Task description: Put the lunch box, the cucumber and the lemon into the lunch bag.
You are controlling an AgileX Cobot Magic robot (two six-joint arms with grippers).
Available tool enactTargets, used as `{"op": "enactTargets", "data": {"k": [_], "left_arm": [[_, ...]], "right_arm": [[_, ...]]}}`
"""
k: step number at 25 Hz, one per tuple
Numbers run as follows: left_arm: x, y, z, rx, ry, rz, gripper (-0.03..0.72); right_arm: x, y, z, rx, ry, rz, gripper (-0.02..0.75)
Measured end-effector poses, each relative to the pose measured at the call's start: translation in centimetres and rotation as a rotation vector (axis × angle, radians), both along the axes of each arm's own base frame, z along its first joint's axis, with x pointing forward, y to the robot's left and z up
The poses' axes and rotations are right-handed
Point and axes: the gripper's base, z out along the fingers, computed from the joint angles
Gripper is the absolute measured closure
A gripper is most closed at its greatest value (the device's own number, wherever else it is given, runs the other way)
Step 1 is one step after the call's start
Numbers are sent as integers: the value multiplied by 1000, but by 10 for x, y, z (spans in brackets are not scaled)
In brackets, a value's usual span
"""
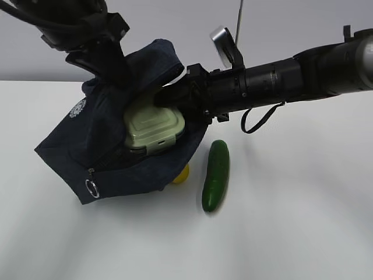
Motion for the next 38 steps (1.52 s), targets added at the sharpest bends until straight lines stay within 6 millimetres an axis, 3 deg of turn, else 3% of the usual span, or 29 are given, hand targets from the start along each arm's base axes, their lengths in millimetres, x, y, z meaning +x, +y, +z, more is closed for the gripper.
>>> {"op": "enactTargets", "data": {"k": [8, 13, 19, 25, 38], "left_arm": [[9, -4, -16, 10, 26, 0, 686], [14, -6, -24, 13, 34, -4, 686], [15, -7, -24, 14, 32, -8, 686], [16, -3, -25, 15, 33, 1, 686], [17, -1, -24, 9, 38, 7, 686]], "right_arm": [[3, 3, -4, -43, -17, -40, 358], [5, 5, -16, -46, 11, -50, 358], [7, 18, -28, -33, 17, -48, 358], [9, 33, -28, -61, -14, -62, 358], [8, 41, -31, -107, -32, -92, 358]]}}
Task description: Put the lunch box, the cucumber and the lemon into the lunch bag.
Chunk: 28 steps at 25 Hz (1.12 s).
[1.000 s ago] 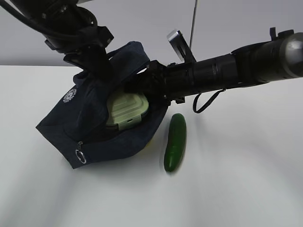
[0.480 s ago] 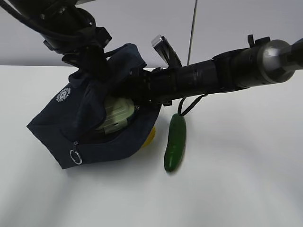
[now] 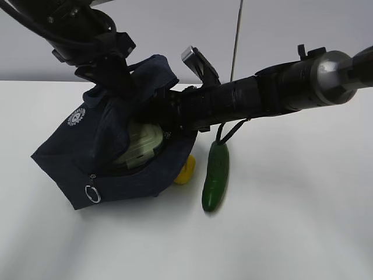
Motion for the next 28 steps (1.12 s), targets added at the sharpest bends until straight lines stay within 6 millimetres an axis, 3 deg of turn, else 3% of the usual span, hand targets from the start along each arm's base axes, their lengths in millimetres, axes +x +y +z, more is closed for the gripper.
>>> {"op": "enactTargets", "data": {"k": [11, 21, 28], "left_arm": [[0, 0, 0, -4, 2, 0, 686], [1, -1, -2, -4, 7, -1, 687], [6, 9, -2, -8, 9, 29, 687]], "right_arm": [[-1, 3, -17, 19, 70, 23, 321], [-5, 7, -14, 86, 95, 72, 282], [5, -22, -11, 84, 115, 63, 281]]}}
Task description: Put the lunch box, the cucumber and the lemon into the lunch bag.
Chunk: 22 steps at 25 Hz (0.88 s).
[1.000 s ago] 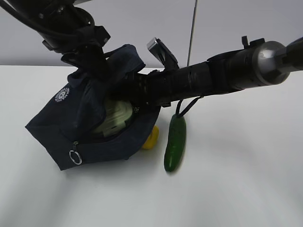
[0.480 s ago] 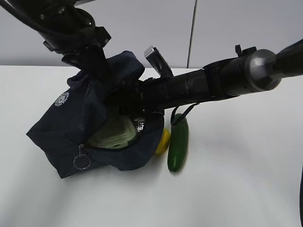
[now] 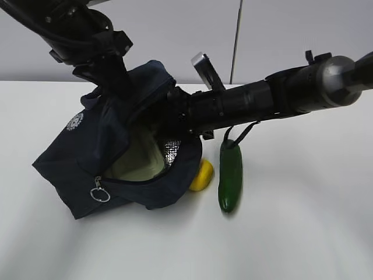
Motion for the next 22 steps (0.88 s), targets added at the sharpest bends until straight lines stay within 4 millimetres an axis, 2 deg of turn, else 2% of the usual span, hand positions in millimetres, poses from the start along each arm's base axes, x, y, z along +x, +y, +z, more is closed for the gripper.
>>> {"op": "enactTargets", "data": {"k": [5, 11, 22], "left_arm": [[5, 10, 0, -3, 2, 31, 687], [5, 12, 0, 3, 7, 31, 687], [7, 20, -2, 36, 2, 38, 687]], "right_arm": [[3, -29, 15, -20, -6, 22, 281], [0, -55, 37, -72, -26, 40, 282], [-20, -78, 77, -385, -67, 41, 282]]}}
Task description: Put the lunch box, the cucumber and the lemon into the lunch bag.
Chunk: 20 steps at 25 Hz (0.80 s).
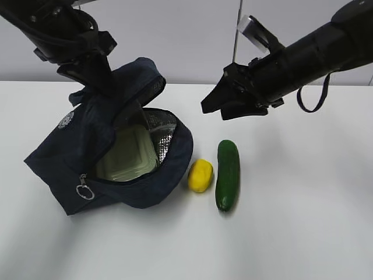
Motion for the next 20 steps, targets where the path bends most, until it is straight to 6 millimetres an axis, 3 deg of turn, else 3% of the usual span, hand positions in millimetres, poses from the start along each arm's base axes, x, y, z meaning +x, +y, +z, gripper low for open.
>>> {"op": "enactTargets", "data": {"k": [7, 15, 20], "left_arm": [[6, 15, 0, 4, 0, 42, 687], [8, 20, -1, 13, -2, 52, 687], [8, 20, -1, 15, -2, 52, 687]], "right_arm": [[-9, -14, 7, -217, 34, -69, 282], [-19, 8, -3, -432, 73, -120, 281], [-18, 18, -10, -454, 92, -177, 282]]}}
